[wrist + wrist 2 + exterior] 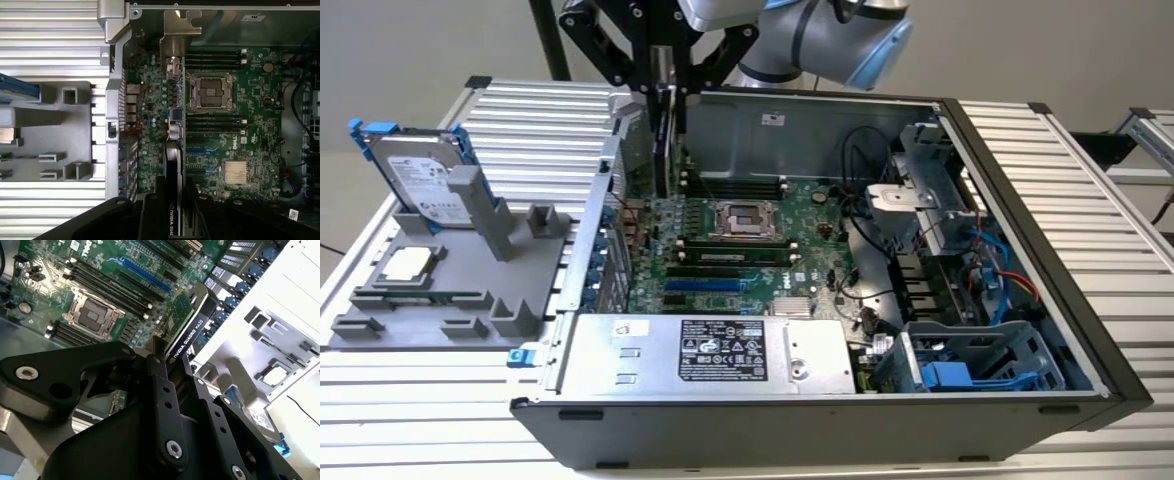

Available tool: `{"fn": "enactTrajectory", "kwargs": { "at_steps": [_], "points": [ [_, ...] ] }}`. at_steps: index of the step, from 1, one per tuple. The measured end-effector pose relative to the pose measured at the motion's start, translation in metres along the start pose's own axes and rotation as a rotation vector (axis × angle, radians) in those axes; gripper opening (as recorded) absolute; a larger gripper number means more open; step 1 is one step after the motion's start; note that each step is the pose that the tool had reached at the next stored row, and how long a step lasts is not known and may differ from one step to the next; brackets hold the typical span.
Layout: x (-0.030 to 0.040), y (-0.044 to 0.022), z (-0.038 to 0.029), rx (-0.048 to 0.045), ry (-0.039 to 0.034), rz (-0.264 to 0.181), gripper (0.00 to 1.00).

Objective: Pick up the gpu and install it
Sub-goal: 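Pick up the gpu and move the gpu toward the slot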

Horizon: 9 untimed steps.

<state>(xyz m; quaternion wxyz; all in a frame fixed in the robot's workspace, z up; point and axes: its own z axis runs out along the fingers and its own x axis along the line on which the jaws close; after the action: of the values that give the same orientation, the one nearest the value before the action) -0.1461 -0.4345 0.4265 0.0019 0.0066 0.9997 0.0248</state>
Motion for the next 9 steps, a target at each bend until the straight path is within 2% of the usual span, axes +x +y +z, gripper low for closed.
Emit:
{"fn": "enactTrajectory", "kwargs": {
  "at_steps": [9],
  "points": [
    [-0.0098, 0.0001, 0.0001, -0.0001, 0.0001, -0.003, 0.0]
  ]
}}
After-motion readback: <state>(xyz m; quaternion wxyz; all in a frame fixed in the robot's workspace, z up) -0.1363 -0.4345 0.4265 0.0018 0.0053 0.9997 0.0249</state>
